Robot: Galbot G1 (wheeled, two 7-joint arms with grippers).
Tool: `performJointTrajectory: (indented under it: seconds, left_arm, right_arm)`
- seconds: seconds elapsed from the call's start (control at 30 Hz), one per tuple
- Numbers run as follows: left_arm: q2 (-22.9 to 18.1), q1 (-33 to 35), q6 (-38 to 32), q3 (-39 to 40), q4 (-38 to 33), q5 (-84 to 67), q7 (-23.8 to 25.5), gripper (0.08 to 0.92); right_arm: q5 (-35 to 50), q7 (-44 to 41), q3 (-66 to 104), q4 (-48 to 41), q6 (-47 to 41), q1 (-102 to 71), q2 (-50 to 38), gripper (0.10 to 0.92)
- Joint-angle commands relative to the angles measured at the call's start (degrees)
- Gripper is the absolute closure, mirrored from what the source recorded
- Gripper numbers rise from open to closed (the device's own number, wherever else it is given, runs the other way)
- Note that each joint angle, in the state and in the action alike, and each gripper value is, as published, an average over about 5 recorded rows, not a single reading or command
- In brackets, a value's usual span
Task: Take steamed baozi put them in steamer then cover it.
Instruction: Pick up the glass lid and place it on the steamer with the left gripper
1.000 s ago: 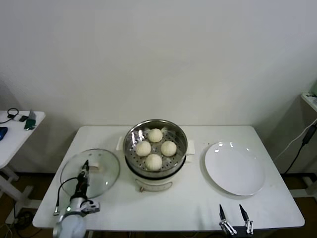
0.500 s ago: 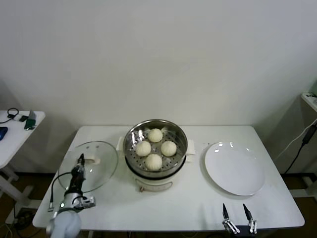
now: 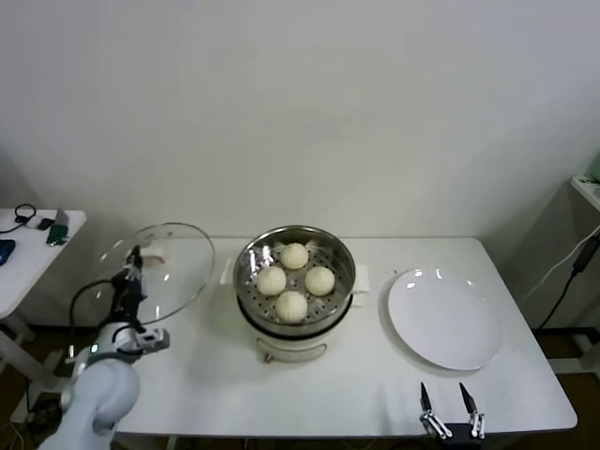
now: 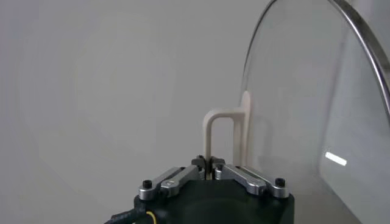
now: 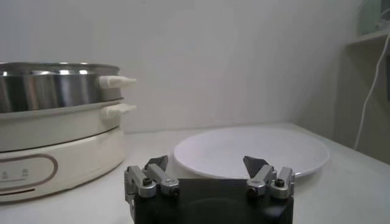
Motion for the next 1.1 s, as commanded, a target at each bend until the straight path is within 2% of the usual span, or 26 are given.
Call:
performJointTrajectory:
  seconds: [0.03,0.3,0.5,0.7,0.87,1.1]
  left_arm:
    - [-0.37,-4.00,15.14,13.62,-14.51,4.78,11.43,0.863]
    - [-9.34,-10.64,17.53,26.60,-10.20,15.38,14.46,0.863]
    - [-15.85,-13.28,18.53,31.71,-6.88,19.89,15.46,0.863]
    - [-22.21,-13.60,17.35,33.52,-2.80,24.83,14.93,0.863]
    - [-25.07,-13.83,16.42,34.25,0.66,28.06,13.87,0.863]
    - [-26.85,-13.77,16.18,34.13,4.64,30.67,13.61,0.863]
  right_arm:
    - [-0.91,0.66,-0.15,0.62,-0.61,0.53,0.21,0.203]
    - [-0.69,0.93,-0.52,-0.66,0.28,1.68,0.69,0.203]
    - [-0.54,1.07,-0.24,-1.07,0.80,1.73,0.87,0.203]
    - [0.22,1.15,0.01,-1.79,1.43,1.72,0.60,0.203]
    - [1.09,1.32,0.12,-2.47,2.14,1.57,0.27,0.203]
    - [1.74,1.57,0.15,-3.15,2.83,1.44,-0.28,0.203]
